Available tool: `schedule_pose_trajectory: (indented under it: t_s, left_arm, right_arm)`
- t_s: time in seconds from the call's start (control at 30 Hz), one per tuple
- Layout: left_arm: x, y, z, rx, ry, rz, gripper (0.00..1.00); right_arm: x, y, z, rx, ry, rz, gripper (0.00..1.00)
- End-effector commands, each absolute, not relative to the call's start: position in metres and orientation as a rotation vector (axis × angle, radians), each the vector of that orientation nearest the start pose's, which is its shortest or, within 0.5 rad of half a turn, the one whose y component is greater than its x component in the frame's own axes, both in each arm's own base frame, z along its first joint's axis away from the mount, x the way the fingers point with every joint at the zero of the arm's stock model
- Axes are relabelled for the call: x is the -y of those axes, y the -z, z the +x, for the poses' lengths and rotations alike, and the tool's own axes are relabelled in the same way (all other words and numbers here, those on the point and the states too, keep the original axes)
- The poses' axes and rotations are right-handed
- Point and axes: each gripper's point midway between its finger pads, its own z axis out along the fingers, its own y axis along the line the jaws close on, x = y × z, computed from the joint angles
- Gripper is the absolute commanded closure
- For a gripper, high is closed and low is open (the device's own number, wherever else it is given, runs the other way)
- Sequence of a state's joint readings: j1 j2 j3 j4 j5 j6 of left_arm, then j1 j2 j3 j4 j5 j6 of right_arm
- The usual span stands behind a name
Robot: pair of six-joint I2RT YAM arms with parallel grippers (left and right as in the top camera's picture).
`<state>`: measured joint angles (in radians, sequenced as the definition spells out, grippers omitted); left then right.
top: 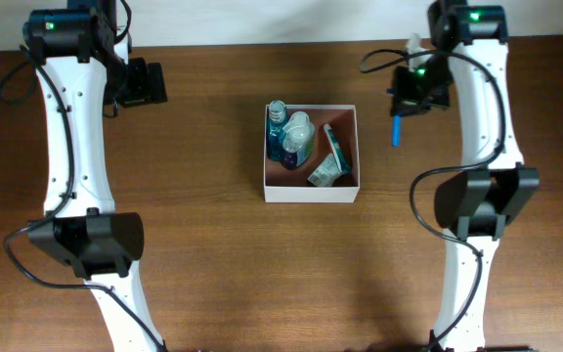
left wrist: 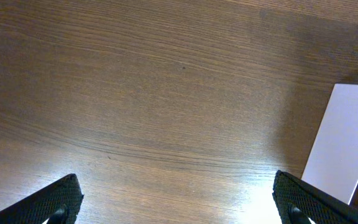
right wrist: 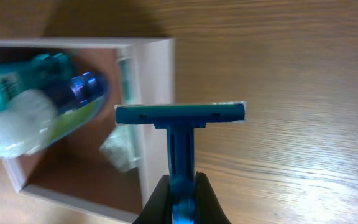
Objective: Pack container
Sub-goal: 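Lower the razor into the pink box and release, then move the right gripper right to the blue toothbrush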
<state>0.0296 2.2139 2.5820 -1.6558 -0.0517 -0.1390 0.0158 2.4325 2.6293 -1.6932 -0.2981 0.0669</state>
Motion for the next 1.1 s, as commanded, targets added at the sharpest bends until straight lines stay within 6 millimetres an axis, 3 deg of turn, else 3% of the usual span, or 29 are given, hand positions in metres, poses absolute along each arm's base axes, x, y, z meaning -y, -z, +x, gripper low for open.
schedule_pose_trajectory:
  t_s: [0.0, 0.17, 0.33, 0.5, 0.6, 0.73, 0.9, 1.07]
  left_arm:
    - [-0.022, -0.241, 0.451, -2.825, -0.038, -0.259, 0.01]
    - [-0.021, -0.241, 0.451, -2.825, -0.038, -0.258, 0.01]
    - [-0.021, -0.241, 0.451, -2.825, -0.038, -0.258, 0.01]
    - [-0.022, -0.241, 0.451, -2.825, -0.038, -0.259, 0.01]
    - [-0.022, -0.241, 0.451, -2.825, -0.038, -0.259, 0.01]
    - [-0.022, -0.241, 0.451, -2.825, -0.038, -0.259, 0.01]
    - [-0.022, -0.241, 0.451, -2.825, -0.038, -0.259, 0.01]
    - [-0.022, -0.241, 0.451, -2.825, -0.038, -0.258, 0.01]
  right_arm:
    - [-0.092, -0.171, 0.459, -3.017, -0.479, -0.082, 0.92]
    - [-0.118, -0.166, 0.451, -3.038, -0.471, -0.169, 0.9]
    - [-0.13, -0.166, 0.448, -3.042, -0.472, -0.196, 0.84]
    - [-0.122, -0.164, 0.449, -3.047, -0.4, -0.191, 0.59]
    - [-0.091, -0.16, 0.455, -3.055, -0.213, -0.106, 0.5]
    - [-0.047, -0.16, 0.462, -3.05, -0.138, 0.011, 0.46]
    - [0.035, -0.16, 0.462, -3.042, 0.012, 0.162, 0.26]
    - [0.103, -0.148, 0.445, -3.078, 0.038, 0.35, 0.12]
